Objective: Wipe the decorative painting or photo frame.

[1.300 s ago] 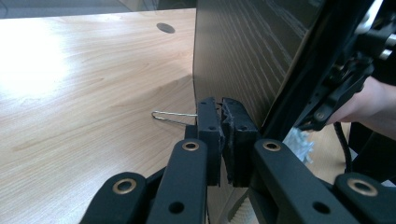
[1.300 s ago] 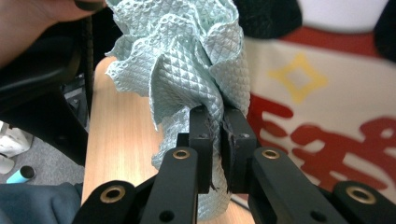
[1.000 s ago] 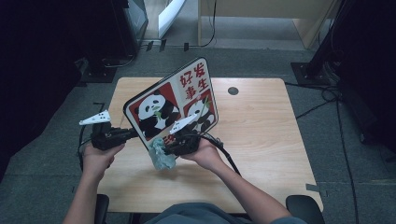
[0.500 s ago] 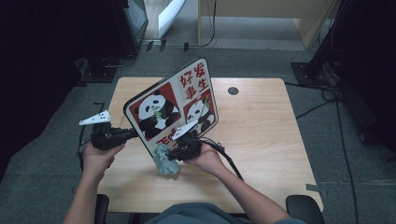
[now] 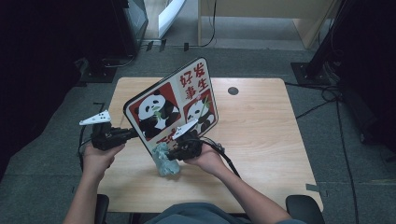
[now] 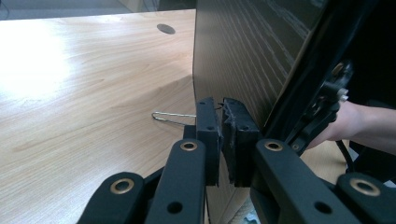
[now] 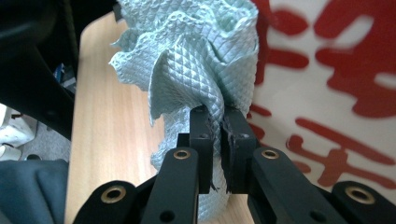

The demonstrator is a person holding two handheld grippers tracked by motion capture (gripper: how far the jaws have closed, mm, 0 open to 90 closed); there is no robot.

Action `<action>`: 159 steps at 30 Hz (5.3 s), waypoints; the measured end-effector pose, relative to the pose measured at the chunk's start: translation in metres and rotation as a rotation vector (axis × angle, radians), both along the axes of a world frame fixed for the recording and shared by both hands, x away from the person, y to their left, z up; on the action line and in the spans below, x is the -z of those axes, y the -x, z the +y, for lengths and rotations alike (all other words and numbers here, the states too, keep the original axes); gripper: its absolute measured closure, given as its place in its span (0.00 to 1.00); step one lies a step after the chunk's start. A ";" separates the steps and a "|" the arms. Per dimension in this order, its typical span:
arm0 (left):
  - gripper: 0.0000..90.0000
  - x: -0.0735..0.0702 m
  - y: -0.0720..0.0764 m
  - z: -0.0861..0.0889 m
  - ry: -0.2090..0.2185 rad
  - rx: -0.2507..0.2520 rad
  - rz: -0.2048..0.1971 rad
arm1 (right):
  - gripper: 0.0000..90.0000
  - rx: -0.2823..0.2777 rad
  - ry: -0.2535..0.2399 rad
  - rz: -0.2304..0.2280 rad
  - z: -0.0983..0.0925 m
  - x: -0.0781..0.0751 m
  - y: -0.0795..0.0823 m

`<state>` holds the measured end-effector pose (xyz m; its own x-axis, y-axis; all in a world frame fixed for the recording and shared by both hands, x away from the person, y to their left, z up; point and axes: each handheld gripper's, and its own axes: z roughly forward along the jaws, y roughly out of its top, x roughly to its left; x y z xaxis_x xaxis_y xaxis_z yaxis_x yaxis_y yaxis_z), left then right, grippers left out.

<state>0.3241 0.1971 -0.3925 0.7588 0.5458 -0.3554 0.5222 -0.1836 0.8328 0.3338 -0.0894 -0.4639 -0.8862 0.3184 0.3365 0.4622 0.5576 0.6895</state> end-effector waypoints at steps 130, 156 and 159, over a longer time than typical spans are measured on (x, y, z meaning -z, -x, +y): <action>0.94 0.001 -0.001 0.019 0.004 -0.033 0.002 | 0.95 -0.034 -0.002 0.001 0.035 -0.063 0.004; 0.92 0.005 -0.001 0.028 0.025 -0.057 -0.002 | 0.95 -0.030 -0.020 -0.036 0.036 -0.103 -0.006; 0.92 0.005 0.000 0.028 0.027 -0.061 -0.002 | 0.95 -0.030 -0.021 -0.042 0.035 -0.107 -0.006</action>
<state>0.3246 0.2254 -0.3976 0.7253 0.5812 -0.3690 0.5301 -0.1294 0.8380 0.3401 -0.0540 -0.3569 -0.9088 0.2847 0.3049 0.4157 0.5564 0.7194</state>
